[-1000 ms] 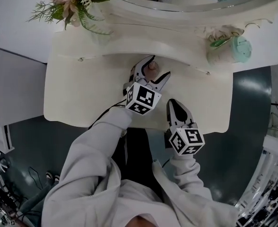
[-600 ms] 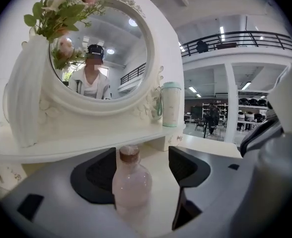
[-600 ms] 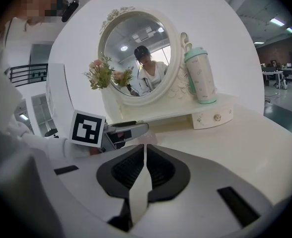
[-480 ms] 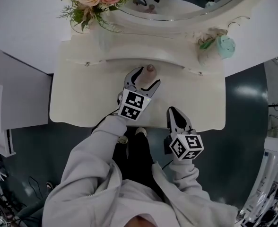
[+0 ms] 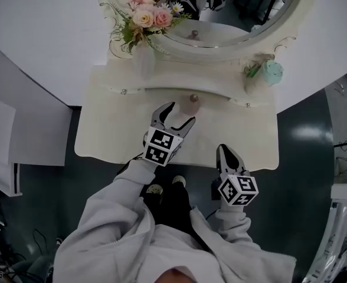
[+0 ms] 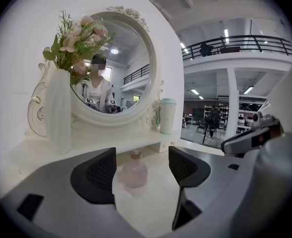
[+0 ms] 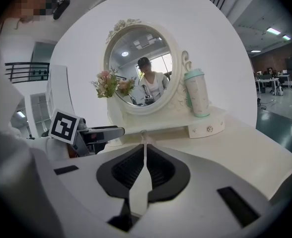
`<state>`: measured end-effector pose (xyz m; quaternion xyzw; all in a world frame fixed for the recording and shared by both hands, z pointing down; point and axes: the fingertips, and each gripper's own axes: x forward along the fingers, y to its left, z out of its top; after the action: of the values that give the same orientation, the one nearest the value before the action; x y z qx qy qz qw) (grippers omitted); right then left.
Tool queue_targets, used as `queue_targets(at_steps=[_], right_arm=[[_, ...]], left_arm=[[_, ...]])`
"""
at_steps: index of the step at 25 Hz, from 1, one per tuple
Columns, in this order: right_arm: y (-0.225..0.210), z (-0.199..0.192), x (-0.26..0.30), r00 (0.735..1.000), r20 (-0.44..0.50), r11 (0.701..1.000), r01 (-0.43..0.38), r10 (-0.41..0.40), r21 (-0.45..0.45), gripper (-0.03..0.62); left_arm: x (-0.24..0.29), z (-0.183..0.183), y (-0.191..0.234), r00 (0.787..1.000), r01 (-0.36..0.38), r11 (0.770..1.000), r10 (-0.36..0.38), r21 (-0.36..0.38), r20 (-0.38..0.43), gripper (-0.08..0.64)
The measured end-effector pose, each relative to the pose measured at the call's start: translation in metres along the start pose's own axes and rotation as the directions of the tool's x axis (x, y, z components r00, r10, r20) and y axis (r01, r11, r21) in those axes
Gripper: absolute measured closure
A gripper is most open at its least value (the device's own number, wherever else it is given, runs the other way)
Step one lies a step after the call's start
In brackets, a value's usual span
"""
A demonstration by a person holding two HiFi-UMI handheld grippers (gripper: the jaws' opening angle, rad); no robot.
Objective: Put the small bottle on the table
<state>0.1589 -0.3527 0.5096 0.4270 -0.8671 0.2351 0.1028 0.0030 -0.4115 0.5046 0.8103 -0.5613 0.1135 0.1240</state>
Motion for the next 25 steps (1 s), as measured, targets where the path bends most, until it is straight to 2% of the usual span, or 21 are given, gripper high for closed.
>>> queue_targets(at_steps=[4, 8, 12, 15, 21, 25], right_arm=[[0.006, 0.012, -0.006, 1.000, 0.015, 1.000, -0.001, 0.001, -0.012, 0.552], [0.016, 0.020, -0.008, 1.000, 0.025, 1.000, -0.011, 0.012, -0.020, 0.552], [0.027, 0.035, -0.007, 0.998, 0.050, 0.999, -0.041, 0.040, 0.021, 0.552], [0.039, 0.052, -0.003, 0.994, 0.080, 0.996, -0.079, 0.076, 0.040, 0.552], [0.077, 0.075, 0.014, 0.981, 0.102, 0.986, -0.161, 0.164, -0.034, 0.552], [0.095, 0.075, 0.024, 0.974, 0.088, 0.977, -0.204, 0.209, -0.061, 0.552]], left_arm=[[-0.023, 0.010, -0.002, 1.000, 0.012, 1.000, -0.012, -0.017, 0.003, 0.233], [-0.050, 0.016, 0.005, 1.000, 0.010, 0.997, -0.009, -0.079, 0.010, 0.233], [-0.077, 0.021, 0.011, 1.000, 0.022, 0.991, -0.021, -0.129, 0.013, 0.233], [-0.096, 0.028, 0.013, 0.999, 0.023, 0.991, -0.019, -0.134, 0.032, 0.233], [-0.127, 0.041, 0.022, 0.997, -0.028, 0.993, 0.037, -0.113, 0.072, 0.240], [-0.137, 0.043, 0.025, 0.992, -0.076, 0.993, 0.085, -0.092, 0.096, 0.388]])
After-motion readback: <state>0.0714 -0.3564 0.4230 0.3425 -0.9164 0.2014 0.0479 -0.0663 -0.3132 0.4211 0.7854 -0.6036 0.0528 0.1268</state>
